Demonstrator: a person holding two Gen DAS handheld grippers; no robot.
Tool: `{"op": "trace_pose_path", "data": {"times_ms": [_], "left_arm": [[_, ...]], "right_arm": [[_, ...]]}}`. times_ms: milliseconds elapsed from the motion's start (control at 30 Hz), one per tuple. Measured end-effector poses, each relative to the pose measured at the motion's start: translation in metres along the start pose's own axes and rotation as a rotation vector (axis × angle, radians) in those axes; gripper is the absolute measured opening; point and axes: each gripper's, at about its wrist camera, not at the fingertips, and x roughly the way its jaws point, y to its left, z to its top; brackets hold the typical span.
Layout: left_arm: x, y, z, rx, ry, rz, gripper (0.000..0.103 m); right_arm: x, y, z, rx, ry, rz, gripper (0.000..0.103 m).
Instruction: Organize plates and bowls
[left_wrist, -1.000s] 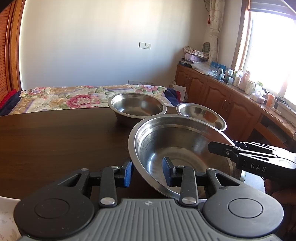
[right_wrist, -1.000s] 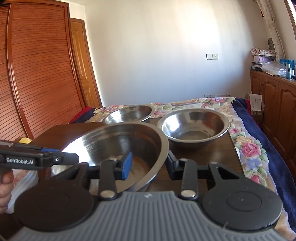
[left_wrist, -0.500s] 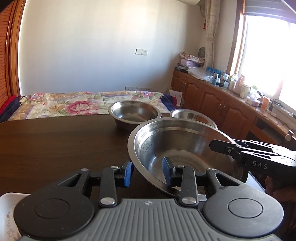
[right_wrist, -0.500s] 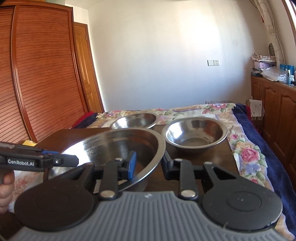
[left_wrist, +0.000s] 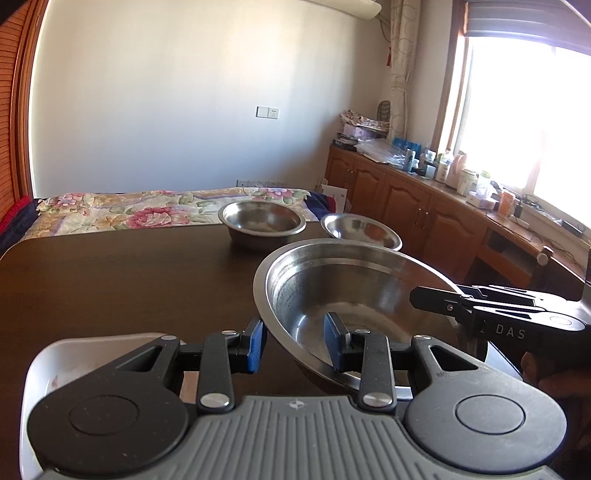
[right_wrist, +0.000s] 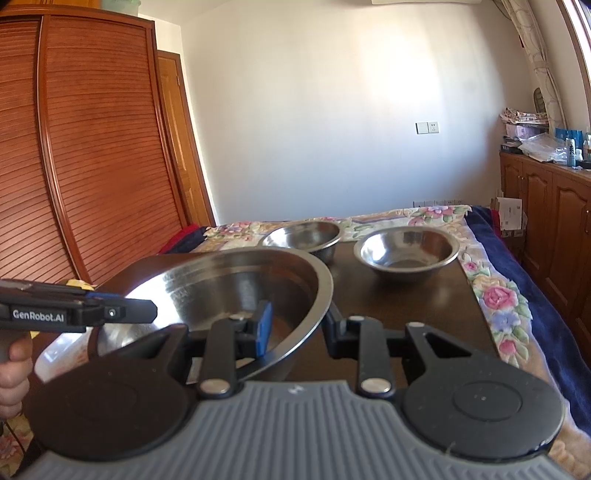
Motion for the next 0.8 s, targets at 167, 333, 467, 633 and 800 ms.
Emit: {"op": "trace_pose_path", "data": {"times_ms": [167,333,467,633,800], "left_arm": [[-0.010,-0.001,-0.012,0.001,0.006,-0.007,0.036],[-0.019,0.000,-0.021,-0.003,0.006,-0.007,0.036],[-0.021,-0.002,-0.025,0.001,0.008,-0.005,0.036],[-0.020,-0.004,-0.031,0.012,0.017,-0.007,0.036],[-0.020,-0.005,-0.037,0.018,0.023,-0.007,0.036]], "right_arm": [[-0.010,0.010,-0.007,-0.007,0.012,-0.014,0.031],[-0.018,0.018,-0.011,-0.014,0.018,-0.022,0.031],[-0.020,0.022,-0.016,-0.019,0.025,-0.026,0.031],[-0.023,0.022,-0.022,-0.024,0.024,-0.044,0.031],[-0.025,0.021,-0.027,-0.008,0.021,-0.052,0.031]]}}
